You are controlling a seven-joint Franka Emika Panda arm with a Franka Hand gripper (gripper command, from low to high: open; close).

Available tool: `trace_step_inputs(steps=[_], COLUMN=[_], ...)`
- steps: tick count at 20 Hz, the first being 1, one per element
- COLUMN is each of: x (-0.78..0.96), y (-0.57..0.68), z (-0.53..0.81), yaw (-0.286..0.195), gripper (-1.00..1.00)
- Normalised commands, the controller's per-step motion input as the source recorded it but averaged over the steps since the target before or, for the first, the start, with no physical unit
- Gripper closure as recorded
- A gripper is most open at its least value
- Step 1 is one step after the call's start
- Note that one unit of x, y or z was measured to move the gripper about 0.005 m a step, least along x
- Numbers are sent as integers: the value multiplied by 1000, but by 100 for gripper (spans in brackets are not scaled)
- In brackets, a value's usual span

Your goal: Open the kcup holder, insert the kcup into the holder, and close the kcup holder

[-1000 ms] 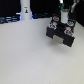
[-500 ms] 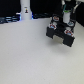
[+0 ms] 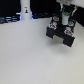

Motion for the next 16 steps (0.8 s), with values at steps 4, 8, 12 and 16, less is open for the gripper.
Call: trace_step_inputs(steps=[4, 8, 12, 16], x=[-66, -27, -87, -170], y=[-2, -62, -242, -296], z=[-229, -20, 264, 209], yaw=[34, 1, -5, 0], gripper=[100, 100, 100, 100])
